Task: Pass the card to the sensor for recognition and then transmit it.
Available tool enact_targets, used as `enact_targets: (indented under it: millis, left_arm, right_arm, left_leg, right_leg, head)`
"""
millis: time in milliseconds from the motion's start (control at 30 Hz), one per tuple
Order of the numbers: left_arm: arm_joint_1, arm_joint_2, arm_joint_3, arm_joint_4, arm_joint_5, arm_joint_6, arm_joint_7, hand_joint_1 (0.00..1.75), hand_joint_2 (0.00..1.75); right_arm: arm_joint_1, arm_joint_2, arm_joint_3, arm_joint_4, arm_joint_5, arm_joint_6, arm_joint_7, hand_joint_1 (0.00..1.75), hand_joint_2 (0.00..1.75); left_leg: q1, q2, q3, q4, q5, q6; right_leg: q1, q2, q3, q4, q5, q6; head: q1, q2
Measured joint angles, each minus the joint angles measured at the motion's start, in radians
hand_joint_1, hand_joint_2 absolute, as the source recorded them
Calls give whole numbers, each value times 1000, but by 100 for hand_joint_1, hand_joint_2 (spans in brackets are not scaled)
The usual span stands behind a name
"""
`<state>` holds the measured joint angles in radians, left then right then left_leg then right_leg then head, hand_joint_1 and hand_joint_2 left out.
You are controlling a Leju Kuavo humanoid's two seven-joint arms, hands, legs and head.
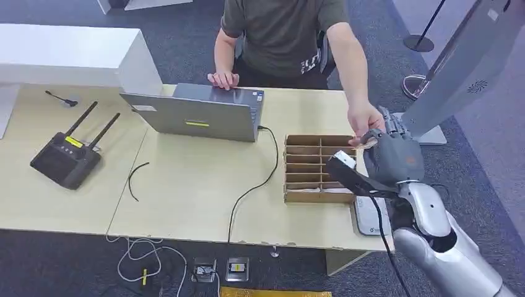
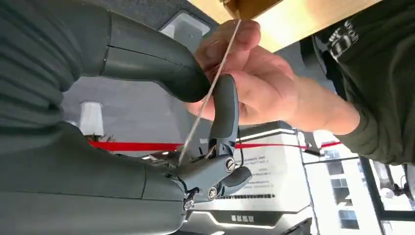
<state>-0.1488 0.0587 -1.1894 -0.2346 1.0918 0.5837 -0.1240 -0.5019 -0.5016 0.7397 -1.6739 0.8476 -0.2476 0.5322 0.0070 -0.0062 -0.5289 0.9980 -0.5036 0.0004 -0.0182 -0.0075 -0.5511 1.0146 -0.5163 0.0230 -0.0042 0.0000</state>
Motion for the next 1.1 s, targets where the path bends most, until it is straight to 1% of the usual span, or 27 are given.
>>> enact_targets:
  millis: [233, 267, 300, 333, 367, 633, 767, 933, 967, 1033, 1100]
  left_arm:
    - [-3, -1, -8, 0, -15, -8, 16, 0, 0]
    - [-3, -1, -8, 0, -16, -8, 17, 0, 0]
    - [-3, -1, -8, 0, -16, -8, 17, 0, 0]
    - [-3, -1, -8, 0, -17, -8, 17, 0, 0]
    - [-3, -1, -8, 0, -17, -8, 17, 0, 0]
    - [-5, -3, -9, 0, -18, -6, 17, 0, 0]
    - [-5, -3, -9, 0, -16, -1, 17, 0, 0]
    - [-1, -4, -9, 0, -13, 3, 18, 0, 0]
    - [0, -4, -9, 0, -12, 4, 18, 0, 0]
    - [2, -5, -9, 0, -6, 6, 18, 0, 0]
    - [5, -5, -9, 0, -2, 7, 18, 0, 0]
  right_arm:
    - [-3, 14, 3, 50, 5, 1, 1, 175, 175]
    - [-3, 16, 2, 55, 8, 1, 1, 161, 175]
    - [-3, 17, 1, 62, 15, 1, 1, 10, 175]
    - [-3, 18, 0, 67, 22, 0, 1, 0, 175]
    - [-2, 19, -2, 70, 27, 0, 1, 0, 0]
    - [-2, 27, -8, 88, 57, -16, -7, 0, 0]
    - [-2, 32, -11, 98, 117, -38, -6, 0, 0]
    - [-2, 38, -12, 98, 138, -40, -18, 0, 0]
    - [-2, 39, -12, 98, 135, -38, -19, 0, 0]
    - [-2, 40, -12, 98, 84, -21, -3, 0, 0]
    - [-1, 42, -12, 95, 2, 25, 48, 0, 0]
  left_leg:
    - [0, 0, 0, 0, 0, 0]
    - [0, 0, 0, 0, 0, 0]
    - [0, 0, 0, 0, 0, 0]
    - [0, 0, 0, 0, 0, 0]
    - [0, 0, 0, 0, 0, 0]
    - [0, 0, 0, 0, 0, 0]
    - [0, 0, 0, 0, 0, 0]
    - [0, 0, 0, 0, 0, 0]
    - [0, 0, 0, 0, 0, 0]
    - [0, 0, 0, 0, 0, 0]
    - [0, 0, 0, 0, 0, 0]
  right_leg:
    - [0, 0, -1, 0, 0, 0]
    - [0, 0, -1, 0, 0, 0]
    - [0, 0, -1, 0, 0, 0]
    - [0, 0, -1, 0, 0, 0]
    - [0, 0, -1, 0, 0, 0]
    - [0, 0, -1, 0, 0, 0]
    - [0, 0, -1, 0, 0, 0]
    - [0, 0, -1, 0, 0, 0]
    - [0, 0, -1, 0, 0, 0]
    - [0, 0, -1, 0, 0, 0]
    - [0, 0, -1, 0, 0, 0]
  head:
    - [0, 0]
    - [0, 0]
    - [0, 0]
    - [0, 0]
    - [0, 0]
    - [0, 0]
    - [0, 0]
    - [0, 0]
    - [0, 0]
    - [0, 0]
    - [0, 0]
